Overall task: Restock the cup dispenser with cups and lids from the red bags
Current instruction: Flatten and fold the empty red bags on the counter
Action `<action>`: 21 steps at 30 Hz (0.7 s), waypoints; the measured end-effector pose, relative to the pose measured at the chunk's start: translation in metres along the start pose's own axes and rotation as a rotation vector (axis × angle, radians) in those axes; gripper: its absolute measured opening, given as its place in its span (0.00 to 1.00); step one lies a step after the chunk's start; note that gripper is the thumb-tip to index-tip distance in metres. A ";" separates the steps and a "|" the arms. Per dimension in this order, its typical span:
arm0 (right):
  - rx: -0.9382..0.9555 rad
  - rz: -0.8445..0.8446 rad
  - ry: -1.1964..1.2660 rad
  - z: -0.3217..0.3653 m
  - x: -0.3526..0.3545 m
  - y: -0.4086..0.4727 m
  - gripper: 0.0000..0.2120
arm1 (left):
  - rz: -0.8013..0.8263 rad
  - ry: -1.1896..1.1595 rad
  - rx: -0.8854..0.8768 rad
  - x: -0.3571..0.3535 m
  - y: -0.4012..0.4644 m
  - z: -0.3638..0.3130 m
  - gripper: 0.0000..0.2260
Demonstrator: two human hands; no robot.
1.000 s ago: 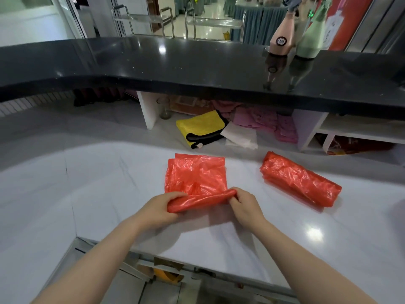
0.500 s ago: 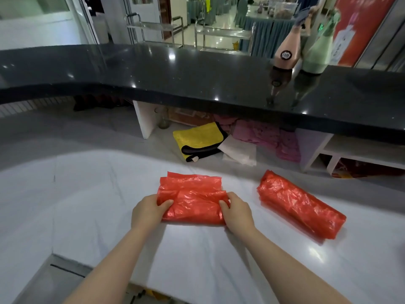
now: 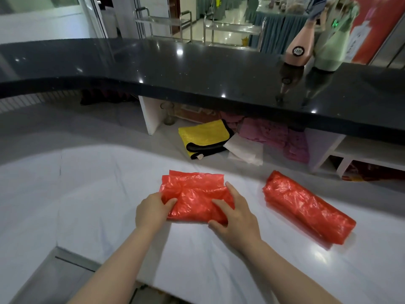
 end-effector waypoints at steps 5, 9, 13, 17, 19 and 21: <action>-0.017 0.179 -0.001 -0.005 0.000 0.005 0.29 | 0.095 -0.151 0.050 0.003 0.011 0.000 0.10; -0.201 0.120 0.138 -0.012 0.005 0.015 0.20 | 0.087 -0.297 0.078 0.012 0.023 -0.001 0.18; -0.431 0.053 0.320 -0.013 0.004 0.026 0.08 | 0.033 -0.492 -0.061 0.022 0.031 -0.019 0.13; -0.591 0.048 0.336 -0.017 0.007 0.039 0.03 | -0.099 -0.206 -0.496 0.037 0.030 -0.050 0.15; -0.620 0.073 0.294 -0.019 0.007 0.041 0.09 | -0.175 -0.016 -0.731 0.038 0.023 -0.066 0.22; -0.645 0.078 0.263 -0.019 0.007 0.042 0.12 | -0.174 0.106 -0.923 0.030 0.015 -0.082 0.23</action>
Point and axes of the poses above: each hand's wrist, its own y-axis towards the middle knuckle, its own x-axis out of the back of the hand, z = x × y, the point moved 4 cm from there along y, towards the middle knuckle, and after that the axes turned 7 degrees about -z, right-handed, at the moved point
